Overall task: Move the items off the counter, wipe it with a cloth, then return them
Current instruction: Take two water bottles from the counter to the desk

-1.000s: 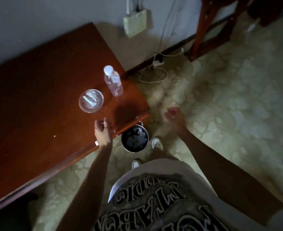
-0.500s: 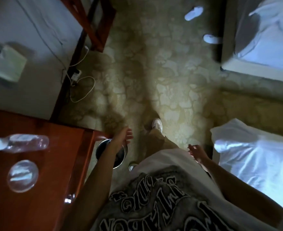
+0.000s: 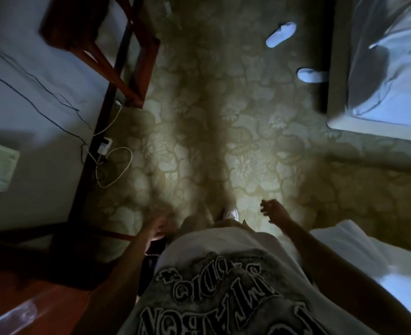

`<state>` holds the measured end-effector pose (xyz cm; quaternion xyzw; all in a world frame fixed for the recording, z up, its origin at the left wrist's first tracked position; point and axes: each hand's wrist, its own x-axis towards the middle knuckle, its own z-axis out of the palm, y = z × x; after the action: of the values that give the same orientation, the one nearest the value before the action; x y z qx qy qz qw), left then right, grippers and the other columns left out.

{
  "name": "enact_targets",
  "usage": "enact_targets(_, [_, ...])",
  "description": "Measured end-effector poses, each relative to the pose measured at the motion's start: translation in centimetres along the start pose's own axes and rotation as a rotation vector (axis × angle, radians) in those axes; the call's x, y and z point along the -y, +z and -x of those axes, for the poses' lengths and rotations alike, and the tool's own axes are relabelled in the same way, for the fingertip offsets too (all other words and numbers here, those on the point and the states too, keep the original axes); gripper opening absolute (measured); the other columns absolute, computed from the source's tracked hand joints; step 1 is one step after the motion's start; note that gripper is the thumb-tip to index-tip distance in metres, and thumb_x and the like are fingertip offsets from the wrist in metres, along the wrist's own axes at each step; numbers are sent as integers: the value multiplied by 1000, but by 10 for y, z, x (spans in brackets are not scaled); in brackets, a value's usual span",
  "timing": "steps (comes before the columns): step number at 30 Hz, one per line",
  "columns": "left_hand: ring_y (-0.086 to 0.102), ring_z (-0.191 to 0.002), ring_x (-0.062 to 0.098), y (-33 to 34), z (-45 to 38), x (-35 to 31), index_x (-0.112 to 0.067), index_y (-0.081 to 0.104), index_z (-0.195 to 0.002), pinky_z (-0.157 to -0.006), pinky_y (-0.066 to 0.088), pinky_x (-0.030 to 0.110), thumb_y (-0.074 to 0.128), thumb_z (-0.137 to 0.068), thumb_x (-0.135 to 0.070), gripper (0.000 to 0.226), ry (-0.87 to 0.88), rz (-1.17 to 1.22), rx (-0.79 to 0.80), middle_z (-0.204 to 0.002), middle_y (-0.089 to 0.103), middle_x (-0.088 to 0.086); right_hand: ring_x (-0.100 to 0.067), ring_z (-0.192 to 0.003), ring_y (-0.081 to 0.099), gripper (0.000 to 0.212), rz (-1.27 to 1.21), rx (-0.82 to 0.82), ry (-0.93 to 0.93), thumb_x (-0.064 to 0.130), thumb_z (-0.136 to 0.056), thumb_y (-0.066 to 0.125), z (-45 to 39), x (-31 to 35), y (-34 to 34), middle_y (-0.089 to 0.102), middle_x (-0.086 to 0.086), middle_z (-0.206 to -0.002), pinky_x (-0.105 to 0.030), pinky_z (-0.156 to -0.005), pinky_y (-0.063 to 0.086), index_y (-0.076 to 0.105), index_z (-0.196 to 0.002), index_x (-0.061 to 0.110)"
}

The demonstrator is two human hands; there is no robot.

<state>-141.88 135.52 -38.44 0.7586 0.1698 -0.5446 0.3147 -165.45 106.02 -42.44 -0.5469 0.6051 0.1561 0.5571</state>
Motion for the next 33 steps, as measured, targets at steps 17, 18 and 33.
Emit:
enact_targets(17, [64,-85,28,2,-153,-419,-4,63,-105,-69,48,30,49,-100,-26,27,-65,-254,85,-99,66,13,-21,-70,54,23,-218,-89,207,22,-97,52,-137,257,-103,60,-19,-95,-33,-67,43,53,-77,13])
enact_targets(18, [64,-79,24,7,-155,-448,-5,63,-105,-67,48,28,50,-99,-26,25,17,-272,69,-99,66,12,-20,-68,54,23,-243,-99,232,22,-97,53,-138,251,-105,61,-22,-97,-32,-70,44,52,-74,18])
enact_targets(33, [66,-81,23,62,-243,-830,-7,62,-108,-70,49,29,51,-98,-26,24,191,-368,61,-95,68,8,-20,-57,46,33,-205,-88,185,14,-96,47,-342,536,-211,49,-11,-60,-27,-58,37,55,-64,8])
